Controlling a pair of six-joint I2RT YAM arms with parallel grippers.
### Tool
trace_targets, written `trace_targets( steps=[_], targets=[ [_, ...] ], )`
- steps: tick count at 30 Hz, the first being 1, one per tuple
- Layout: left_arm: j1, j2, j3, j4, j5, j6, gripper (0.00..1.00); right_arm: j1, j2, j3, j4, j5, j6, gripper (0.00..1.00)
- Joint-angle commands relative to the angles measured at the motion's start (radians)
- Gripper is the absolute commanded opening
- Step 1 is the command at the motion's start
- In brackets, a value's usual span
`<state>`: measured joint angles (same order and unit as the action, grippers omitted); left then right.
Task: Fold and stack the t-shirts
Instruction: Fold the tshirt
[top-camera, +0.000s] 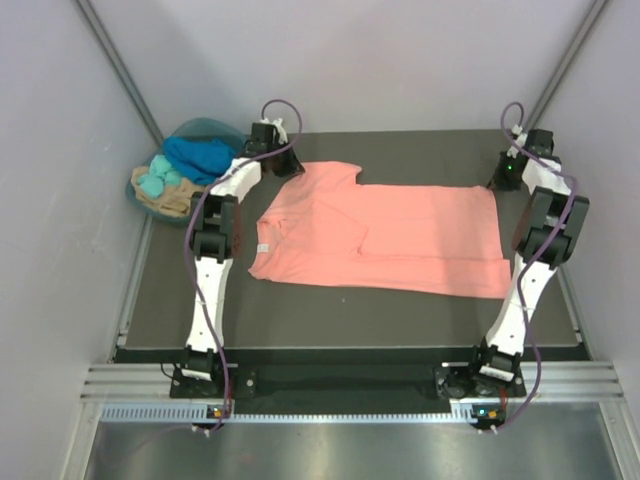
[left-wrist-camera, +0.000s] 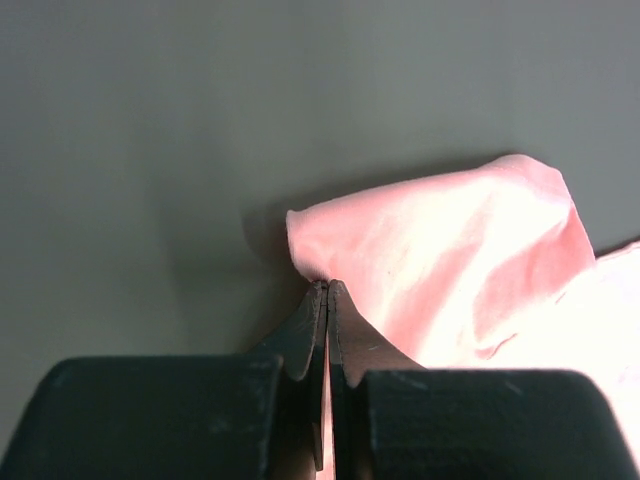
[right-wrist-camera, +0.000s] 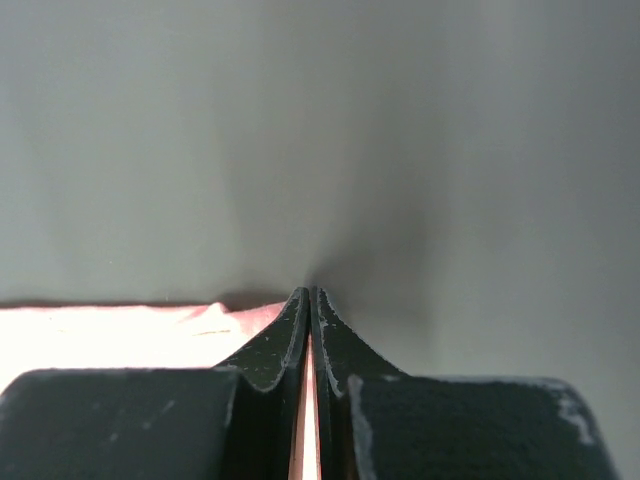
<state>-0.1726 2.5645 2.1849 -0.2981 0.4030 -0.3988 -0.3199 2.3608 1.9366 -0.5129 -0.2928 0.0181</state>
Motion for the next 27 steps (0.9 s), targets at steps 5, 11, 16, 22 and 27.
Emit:
trace_targets(
  steps=[5,11,16,22,27],
  targets=[
    [0.004,-0.213,-0.102,0.054,-0.047,0.001,0.00,-0.011,-0.179,-0.125,0.148,0.044,0.008,0.00],
    [0.004,-0.286,-0.175,0.059,-0.076,0.017,0.00,-0.013,-0.293,-0.312,0.359,0.089,0.032,0.00],
    [0.001,-0.345,-0.253,0.057,-0.118,0.029,0.00,-0.013,-0.336,-0.360,0.413,0.144,0.040,0.00],
    [0.002,-0.420,-0.339,0.060,-0.158,0.075,0.00,-0.016,-0.377,-0.435,0.453,0.196,0.071,0.00],
    [0.002,-0.477,-0.425,0.063,-0.184,0.103,0.00,-0.021,-0.410,-0.478,0.461,0.250,0.111,0.00]
  ],
)
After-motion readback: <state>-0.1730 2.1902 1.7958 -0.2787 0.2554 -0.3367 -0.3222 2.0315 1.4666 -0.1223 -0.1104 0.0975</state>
